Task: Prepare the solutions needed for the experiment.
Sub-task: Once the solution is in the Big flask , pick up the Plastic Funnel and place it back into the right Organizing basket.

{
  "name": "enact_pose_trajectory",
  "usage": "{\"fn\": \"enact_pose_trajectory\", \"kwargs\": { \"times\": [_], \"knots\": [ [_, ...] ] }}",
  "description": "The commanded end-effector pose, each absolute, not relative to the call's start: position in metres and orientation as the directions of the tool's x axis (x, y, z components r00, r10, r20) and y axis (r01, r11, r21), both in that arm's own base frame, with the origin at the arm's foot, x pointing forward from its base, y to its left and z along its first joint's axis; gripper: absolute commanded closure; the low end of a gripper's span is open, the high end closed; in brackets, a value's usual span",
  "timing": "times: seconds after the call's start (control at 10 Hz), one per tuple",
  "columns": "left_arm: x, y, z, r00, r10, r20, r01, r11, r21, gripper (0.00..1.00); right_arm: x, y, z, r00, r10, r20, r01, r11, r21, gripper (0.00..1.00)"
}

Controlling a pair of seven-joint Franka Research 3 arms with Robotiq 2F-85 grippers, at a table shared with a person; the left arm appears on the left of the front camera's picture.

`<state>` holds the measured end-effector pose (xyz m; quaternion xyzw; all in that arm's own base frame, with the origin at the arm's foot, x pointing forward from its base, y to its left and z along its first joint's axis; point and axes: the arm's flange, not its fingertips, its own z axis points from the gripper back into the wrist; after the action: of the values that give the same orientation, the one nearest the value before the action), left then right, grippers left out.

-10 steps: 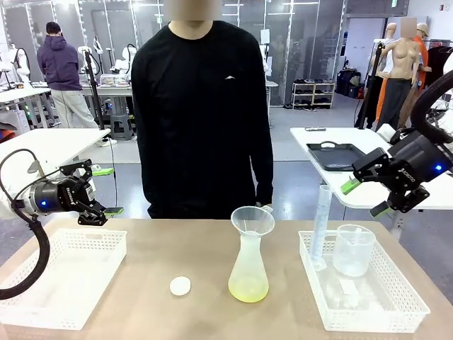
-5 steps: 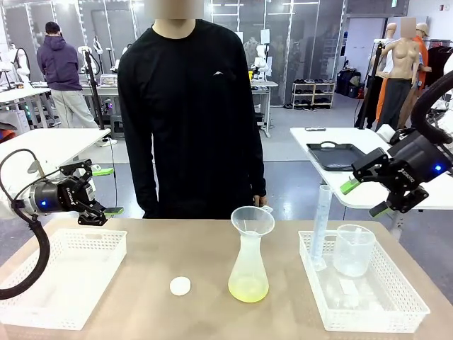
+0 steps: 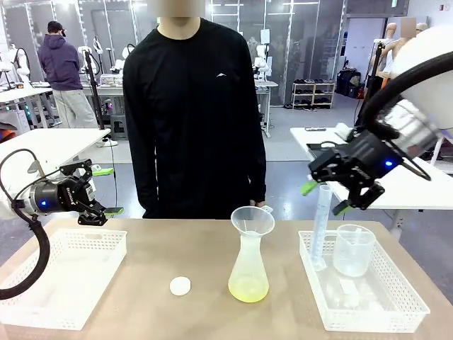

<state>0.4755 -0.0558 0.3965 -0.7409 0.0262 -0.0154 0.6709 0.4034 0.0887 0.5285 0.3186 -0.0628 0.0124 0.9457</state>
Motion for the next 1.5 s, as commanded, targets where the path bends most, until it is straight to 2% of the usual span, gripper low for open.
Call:
{"fn": "enact_pose_trajectory", "kwargs": {
  "times": [0.0,0.3,0.7,1.1,1.4],
  "knots": [
    [0.474,-0.056,0.398,0.998,-0.059,-0.003,-0.009,-0.100,-0.995,0.00,0.416,0.123,0.535,0.991,-0.006,0.133,-0.072,0.815,0.574,0.00],
    [0.474,-0.056,0.398,0.998,-0.059,-0.003,-0.009,-0.100,-0.995,0.00,0.422,0.156,0.537,0.993,0.026,0.118,-0.088,0.823,0.562,0.00],
    [0.474,-0.056,0.398,0.998,-0.059,-0.003,-0.009,-0.100,-0.995,0.00,0.427,0.166,0.526,0.995,-0.046,0.087,-0.006,0.852,0.523,0.00],
    [0.474,-0.056,0.398,0.998,-0.059,-0.003,-0.009,-0.100,-0.995,0.00,0.434,0.187,0.490,0.989,-0.133,0.059,0.089,0.875,0.476,0.00],
    [0.474,-0.056,0.398,0.998,-0.059,-0.003,-0.009,-0.100,-0.995,0.00,0.443,0.194,0.462,0.987,-0.151,0.056,0.108,0.878,0.466,0.00]
  ]
}}
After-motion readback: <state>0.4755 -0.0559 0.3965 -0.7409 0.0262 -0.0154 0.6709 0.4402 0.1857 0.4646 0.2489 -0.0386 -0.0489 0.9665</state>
